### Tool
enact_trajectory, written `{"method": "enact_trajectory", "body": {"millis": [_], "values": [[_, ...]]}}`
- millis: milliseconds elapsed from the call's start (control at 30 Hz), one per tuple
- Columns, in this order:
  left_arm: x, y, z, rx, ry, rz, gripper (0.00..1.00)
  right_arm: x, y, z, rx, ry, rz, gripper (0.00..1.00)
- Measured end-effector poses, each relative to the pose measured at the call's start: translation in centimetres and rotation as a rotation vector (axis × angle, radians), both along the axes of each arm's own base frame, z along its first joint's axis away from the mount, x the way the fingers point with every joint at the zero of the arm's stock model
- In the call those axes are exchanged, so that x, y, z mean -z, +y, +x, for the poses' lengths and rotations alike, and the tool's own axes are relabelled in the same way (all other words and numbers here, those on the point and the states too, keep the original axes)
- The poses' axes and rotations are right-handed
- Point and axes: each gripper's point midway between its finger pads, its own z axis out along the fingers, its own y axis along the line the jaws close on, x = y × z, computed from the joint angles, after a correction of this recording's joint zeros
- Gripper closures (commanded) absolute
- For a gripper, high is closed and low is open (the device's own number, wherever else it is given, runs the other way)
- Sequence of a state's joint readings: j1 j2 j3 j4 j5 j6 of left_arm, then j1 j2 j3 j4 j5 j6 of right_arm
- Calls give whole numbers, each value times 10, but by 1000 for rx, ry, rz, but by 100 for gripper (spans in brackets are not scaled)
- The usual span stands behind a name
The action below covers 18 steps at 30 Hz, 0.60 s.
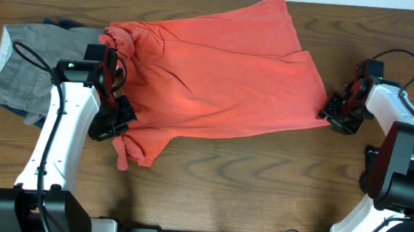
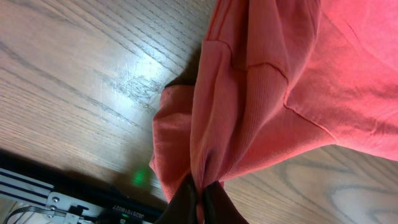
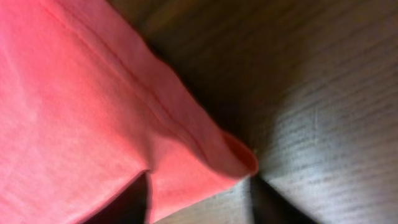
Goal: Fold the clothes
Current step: 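Grasp the right edge of the T-shirt with the right gripper, then lift the T-shirt with both grippers and stretch it apart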
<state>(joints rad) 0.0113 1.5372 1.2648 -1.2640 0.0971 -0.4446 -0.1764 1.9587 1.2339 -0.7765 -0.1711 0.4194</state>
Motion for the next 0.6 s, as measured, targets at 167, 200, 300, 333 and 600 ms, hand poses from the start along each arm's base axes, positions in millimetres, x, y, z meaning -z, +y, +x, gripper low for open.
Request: {"method": "enact_trajectory", "body": {"millis": [167, 200, 300, 333, 600], "values": [[0, 0, 0, 0, 0, 0, 93, 3, 1, 1, 20, -9, 9, 99], [0, 0, 0, 0, 1, 0, 93, 3, 1, 1, 21, -9, 10, 99], [0, 0, 0, 0, 0, 0, 94, 3, 1, 0, 21, -8, 11, 99], [0, 0, 0, 0, 1, 0, 94, 3, 1, -1, 21, -4, 12, 99], [-1, -6, 0, 67, -8, -39, 94, -27, 0, -14, -2, -7, -14, 99]]}}
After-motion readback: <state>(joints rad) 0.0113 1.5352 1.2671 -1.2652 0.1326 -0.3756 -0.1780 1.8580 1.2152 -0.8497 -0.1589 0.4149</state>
